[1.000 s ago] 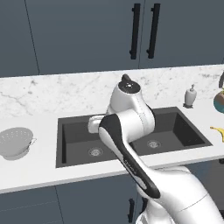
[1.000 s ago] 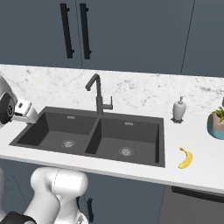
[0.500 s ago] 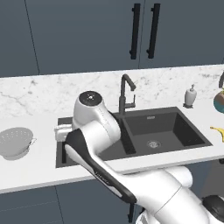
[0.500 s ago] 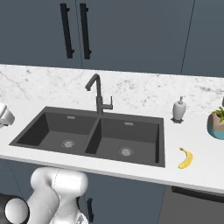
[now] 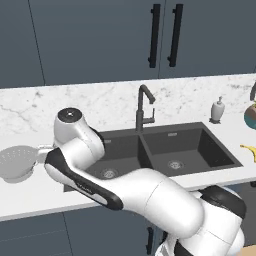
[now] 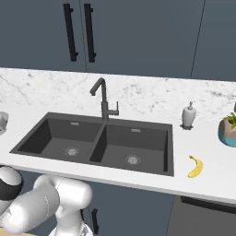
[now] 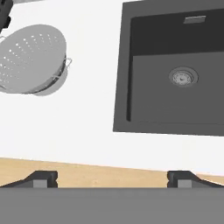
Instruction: Put the colander in the sink, put the banana in the colander, and turn on the sink faucet and pour water over the colander.
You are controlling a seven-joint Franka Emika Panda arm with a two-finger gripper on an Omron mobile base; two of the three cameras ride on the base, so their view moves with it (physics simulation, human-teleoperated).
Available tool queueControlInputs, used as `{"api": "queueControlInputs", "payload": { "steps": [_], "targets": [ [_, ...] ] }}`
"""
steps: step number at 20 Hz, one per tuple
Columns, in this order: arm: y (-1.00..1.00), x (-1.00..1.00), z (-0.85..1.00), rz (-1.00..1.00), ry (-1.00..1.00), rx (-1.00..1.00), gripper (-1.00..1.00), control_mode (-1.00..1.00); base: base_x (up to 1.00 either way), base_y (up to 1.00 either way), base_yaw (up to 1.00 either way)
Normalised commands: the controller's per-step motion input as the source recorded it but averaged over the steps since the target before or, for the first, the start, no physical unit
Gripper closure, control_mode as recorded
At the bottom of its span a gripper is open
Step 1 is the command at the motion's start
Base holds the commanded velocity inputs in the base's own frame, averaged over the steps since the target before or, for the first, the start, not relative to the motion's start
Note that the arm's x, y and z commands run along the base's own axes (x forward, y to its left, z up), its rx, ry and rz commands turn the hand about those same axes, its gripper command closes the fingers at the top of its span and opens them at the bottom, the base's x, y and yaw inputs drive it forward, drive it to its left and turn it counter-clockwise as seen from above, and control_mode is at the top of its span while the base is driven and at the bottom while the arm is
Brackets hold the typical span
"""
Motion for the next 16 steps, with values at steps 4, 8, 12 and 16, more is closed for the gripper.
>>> {"api": "queueControlInputs", "payload": {
  "steps": [4, 8, 12, 16],
  "targets": [
    [0.59, 0.44, -0.53, 0.01, 0.0, 0.03, -1.0, -1.0, 0.0, 0.0, 0.0],
    [0.65, 0.31, -0.42, 0.0, 0.0, 0.01, -1.0, -1.0, 0.0, 0.0, 0.0],
    [0.58, 0.17, -0.2, -0.02, 0.0, 0.06, -1.0, -1.0, 0.0, 0.0, 0.0],
    [0.42, 0.09, 0.0, -0.04, 0.0, 0.13, -1.0, -1.0, 0.0, 0.0, 0.0]
  ]
}}
